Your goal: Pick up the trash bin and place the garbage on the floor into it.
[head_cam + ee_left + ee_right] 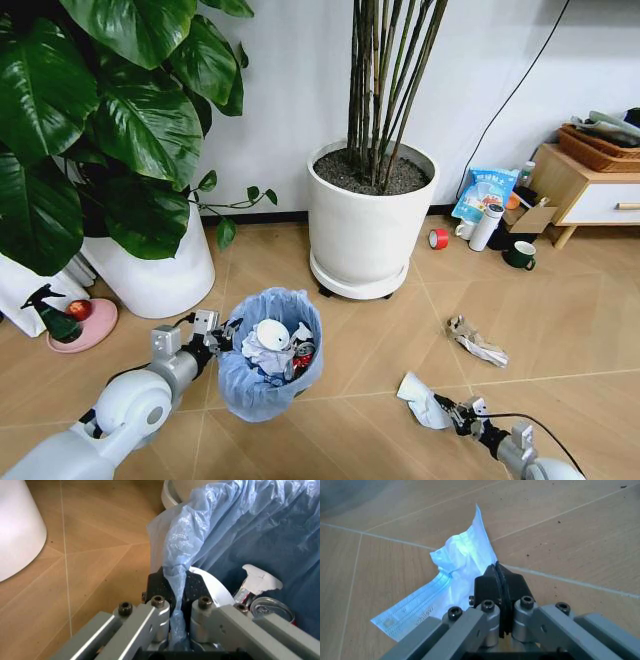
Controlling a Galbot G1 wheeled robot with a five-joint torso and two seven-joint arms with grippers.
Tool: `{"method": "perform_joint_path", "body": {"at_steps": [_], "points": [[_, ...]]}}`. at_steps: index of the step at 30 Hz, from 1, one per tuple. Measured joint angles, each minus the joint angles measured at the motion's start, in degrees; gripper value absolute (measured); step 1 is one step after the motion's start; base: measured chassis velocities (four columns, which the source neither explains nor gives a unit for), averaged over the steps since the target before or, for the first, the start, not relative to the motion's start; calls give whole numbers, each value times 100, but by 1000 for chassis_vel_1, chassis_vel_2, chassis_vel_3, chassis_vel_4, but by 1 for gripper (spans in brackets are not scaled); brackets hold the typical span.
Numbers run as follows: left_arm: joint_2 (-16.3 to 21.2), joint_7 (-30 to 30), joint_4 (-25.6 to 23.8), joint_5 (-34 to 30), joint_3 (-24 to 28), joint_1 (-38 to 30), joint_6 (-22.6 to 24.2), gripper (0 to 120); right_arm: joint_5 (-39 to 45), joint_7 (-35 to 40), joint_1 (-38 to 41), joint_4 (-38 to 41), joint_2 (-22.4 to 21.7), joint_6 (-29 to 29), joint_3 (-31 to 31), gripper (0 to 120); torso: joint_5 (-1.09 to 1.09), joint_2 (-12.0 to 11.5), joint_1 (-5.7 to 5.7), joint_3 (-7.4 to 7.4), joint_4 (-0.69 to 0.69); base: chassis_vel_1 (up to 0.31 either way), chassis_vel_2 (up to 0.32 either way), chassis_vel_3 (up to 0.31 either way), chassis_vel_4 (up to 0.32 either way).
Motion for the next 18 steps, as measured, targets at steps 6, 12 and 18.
{"method": "perform_joint_path", "body": {"at_steps": [6,12,18], "points": [[5,1,1,1,18,2,1,0,7,-68,-44,85,-51,12,120,0,1,0,0,0,0,0,0,0,0],[46,18,24,26,133,7,2,0,99,-170,-152,345,-167,68,262,0,0,0,0,0,0,0,0,0,0],[75,35,75,40,224,-5,4,0,114,-253,-173,432,-194,124,329,0,0,0,0,0,0,0,0,0,0]]}}
